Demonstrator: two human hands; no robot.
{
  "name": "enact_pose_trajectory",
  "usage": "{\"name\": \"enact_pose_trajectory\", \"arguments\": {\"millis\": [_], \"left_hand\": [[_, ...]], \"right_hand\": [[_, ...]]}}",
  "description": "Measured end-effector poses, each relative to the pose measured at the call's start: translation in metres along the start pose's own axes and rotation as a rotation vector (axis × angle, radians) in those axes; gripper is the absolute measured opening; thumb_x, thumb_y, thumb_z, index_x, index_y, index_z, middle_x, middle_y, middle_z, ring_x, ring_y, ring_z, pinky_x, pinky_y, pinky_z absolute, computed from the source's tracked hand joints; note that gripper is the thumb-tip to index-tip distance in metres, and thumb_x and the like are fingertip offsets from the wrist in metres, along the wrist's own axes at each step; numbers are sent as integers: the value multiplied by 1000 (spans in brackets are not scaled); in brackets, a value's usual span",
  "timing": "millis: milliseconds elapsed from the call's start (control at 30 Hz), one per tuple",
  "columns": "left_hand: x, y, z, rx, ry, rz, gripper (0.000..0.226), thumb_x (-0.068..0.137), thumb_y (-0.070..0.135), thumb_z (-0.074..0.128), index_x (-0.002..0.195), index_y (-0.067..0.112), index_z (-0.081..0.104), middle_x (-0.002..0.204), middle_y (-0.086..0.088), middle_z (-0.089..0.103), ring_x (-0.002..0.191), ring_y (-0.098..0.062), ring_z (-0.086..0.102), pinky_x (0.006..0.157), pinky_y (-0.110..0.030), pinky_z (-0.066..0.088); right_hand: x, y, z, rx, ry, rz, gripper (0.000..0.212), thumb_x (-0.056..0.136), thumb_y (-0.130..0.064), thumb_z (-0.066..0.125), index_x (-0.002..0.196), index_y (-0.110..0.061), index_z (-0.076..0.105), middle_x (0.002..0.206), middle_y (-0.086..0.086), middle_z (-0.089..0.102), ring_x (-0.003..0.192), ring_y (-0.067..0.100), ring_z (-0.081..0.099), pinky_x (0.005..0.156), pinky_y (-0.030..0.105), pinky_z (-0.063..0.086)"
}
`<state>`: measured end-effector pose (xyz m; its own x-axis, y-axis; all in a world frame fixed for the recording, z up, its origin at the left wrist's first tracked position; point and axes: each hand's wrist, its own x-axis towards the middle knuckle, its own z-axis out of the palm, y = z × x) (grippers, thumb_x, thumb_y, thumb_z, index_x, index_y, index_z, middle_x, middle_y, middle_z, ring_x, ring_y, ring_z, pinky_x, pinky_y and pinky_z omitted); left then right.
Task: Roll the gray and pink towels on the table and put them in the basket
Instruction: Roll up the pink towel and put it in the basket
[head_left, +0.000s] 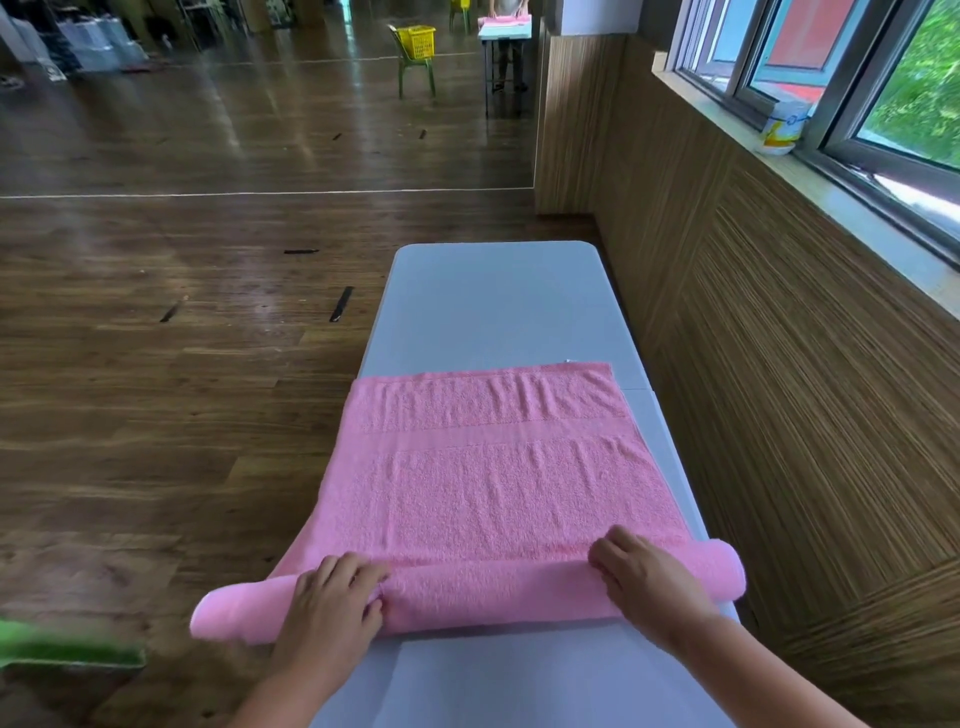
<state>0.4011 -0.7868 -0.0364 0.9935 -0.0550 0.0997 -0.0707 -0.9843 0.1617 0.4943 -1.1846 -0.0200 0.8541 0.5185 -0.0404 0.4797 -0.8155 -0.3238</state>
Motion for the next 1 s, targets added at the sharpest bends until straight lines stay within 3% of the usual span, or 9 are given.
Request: {"name": "enact_pose_trajectory", "arguments": {"millis": [100,167,267,400,533,667,733,867,1000], "left_hand": [[-3,1,0,-32,40,35,18,84,46,51,96,37,62,98,21,61,94,-12,59,81,-31,36],[-7,-2,0,-30,-13,60,39,68,60,67,101,39,63,103,24,61,103,-7,55,88,-33,34],[-8,-1,-2,-8,-114,54,60,42,48,79,99,40,62,100,23,63,102,-4,48,89,-33,31],[-7,-1,-1,-5,-90,48,35,56,44,56,89,40,68,86,26,62,92,-1,46,85,-29,29],[-1,-1,-6,48,-24,45,26,64,43,54,84,37,71,88,22,58,90,-10,54,83,-33,31],[6,2,-8,13,43,-14,27,80,36,45,100,36,64,94,15,61,86,-17,59,75,-35,43],[5,1,-7,-4,33,7,22,83,41,49,100,38,61,98,19,62,90,-14,61,75,-33,43],[-1,-1,-6,-7,-126,-22,54,59,50,71,112,42,63,107,26,62,103,-6,57,91,-29,35],[-1,5,-5,52,-62,17,33,61,42,53,89,35,69,86,22,65,85,-11,59,82,-31,34]], "right_hand": [[-6,-1,-2,-85,-107,-36,38,78,-44,53,112,-30,65,106,-13,62,98,15,56,75,31,55],[-7,0,-1,-172,-147,-42,51,64,-53,56,109,-32,68,101,-18,65,91,12,57,72,27,56],[-4,-3,3,-236,-117,-27,34,50,-40,77,83,-33,70,76,-21,60,74,9,50,58,19,46],[4,-7,-5,-167,-160,-40,17,81,-32,56,86,-22,69,86,-9,64,88,17,49,53,16,20],[6,-5,-9,-48,-103,62,25,93,-30,46,100,-25,70,98,-7,50,83,18,59,58,26,39],[4,-3,-3,-12,-19,81,21,88,-16,54,105,-22,64,102,-6,60,90,24,62,71,36,48],[1,0,-3,-42,-71,29,36,78,-29,57,112,-24,66,110,-13,64,99,19,58,79,32,51],[4,2,-3,-214,-102,6,40,57,-38,73,97,-33,70,89,-20,66,83,12,53,66,26,48],[10,-5,-7,-206,-199,5,31,81,-37,51,104,-25,68,95,-12,65,91,15,37,73,29,33]]}}
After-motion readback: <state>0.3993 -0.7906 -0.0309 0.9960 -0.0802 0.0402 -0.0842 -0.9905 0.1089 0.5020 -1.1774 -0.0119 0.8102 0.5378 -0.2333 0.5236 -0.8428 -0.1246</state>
